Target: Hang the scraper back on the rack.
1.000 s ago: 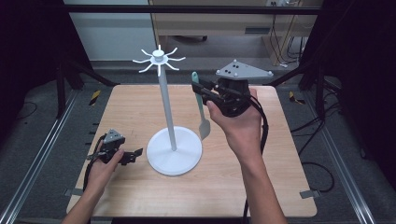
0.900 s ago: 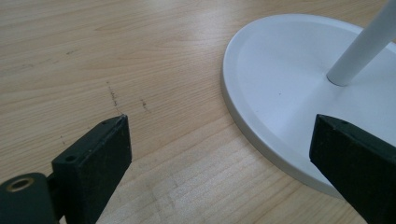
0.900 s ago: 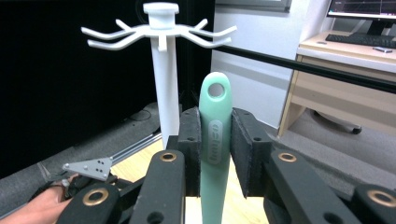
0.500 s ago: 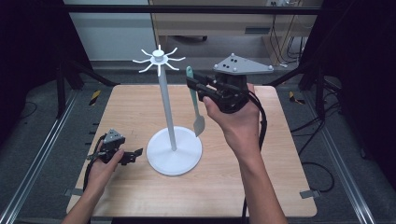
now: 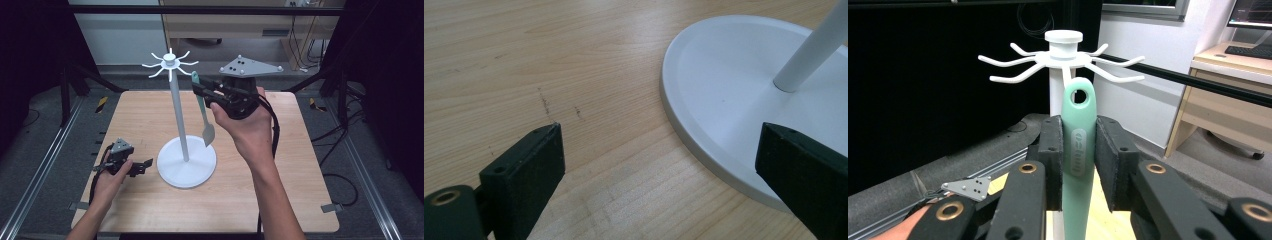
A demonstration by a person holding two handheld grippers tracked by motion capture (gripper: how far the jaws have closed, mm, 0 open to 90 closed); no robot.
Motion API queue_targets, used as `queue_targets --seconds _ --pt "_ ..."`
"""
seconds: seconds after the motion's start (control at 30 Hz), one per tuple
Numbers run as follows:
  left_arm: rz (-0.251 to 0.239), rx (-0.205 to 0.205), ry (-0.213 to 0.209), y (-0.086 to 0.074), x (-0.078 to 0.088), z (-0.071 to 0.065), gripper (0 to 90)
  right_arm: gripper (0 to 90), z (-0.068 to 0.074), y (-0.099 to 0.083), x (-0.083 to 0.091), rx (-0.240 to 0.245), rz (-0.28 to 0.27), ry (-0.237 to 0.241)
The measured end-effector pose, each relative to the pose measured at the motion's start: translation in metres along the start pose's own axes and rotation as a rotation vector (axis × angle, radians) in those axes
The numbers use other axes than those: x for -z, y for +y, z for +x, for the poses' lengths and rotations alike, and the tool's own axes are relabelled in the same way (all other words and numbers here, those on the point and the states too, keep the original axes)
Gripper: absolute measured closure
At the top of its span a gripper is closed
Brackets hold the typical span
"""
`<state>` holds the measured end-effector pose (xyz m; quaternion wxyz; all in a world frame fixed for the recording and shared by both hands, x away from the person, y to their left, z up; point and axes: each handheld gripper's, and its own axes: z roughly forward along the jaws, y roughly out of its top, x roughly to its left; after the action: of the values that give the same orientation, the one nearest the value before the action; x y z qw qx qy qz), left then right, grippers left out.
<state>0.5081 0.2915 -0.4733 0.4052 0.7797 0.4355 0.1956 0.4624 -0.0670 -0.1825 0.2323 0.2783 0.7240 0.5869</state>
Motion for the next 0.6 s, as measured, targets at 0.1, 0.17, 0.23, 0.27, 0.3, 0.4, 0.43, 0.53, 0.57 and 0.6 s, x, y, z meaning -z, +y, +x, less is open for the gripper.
queue_targets --seconds 0.1,0.17,0.23,0.27,0.3,0.4,0.43,0.53,0.57,0.6 --pt "0.001 0.002 0.000 -0.0001 -0.0003 0.0003 5.4 74.4 0.0004 0.0009 -0.0009 0.003 -0.001 0.002" --pt "-0.001 0.002 0.000 0.0000 0.0000 0.0002 5.4 74.4 0.0003 0.0014 -0.0017 0.002 -0.001 0.003" --pt "0.000 0.002 -0.001 0.0000 0.0000 0.0003 5.4 74.4 0.0005 0.0018 -0.0024 0.005 0.001 0.004" --pt "0.001 0.001 0.000 -0.0001 -0.0001 0.0002 5.4 74.4 0.0007 0.0019 -0.0027 0.006 0.002 0.006" --pt "0.000 0.002 -0.001 -0.0001 -0.0001 0.0002 5.4 74.4 0.0009 0.0022 -0.0031 0.006 0.003 0.007" --pt "0.000 0.002 -0.001 -0.0001 -0.0001 0.0002 5.4 74.4 0.0014 0.0030 -0.0050 0.010 0.010 0.008" --pt "0.000 0.001 0.000 -0.0001 -0.0001 0.0002 5.4 74.4 0.0013 0.0033 -0.0058 0.012 0.011 0.008" --pt "0.000 0.002 -0.001 0.0000 -0.0001 0.0004 5.4 74.4 0.0015 0.0039 -0.0081 0.012 0.021 0.006" --pt "0.000 0.002 -0.001 -0.0001 -0.0003 0.0005 5.4 74.4 0.0015 0.0040 -0.0092 0.012 0.024 0.007" --pt "0.000 0.002 -0.001 -0.0001 -0.0003 0.0004 5.4 74.4 0.0015 0.0040 -0.0101 0.015 0.028 0.007"
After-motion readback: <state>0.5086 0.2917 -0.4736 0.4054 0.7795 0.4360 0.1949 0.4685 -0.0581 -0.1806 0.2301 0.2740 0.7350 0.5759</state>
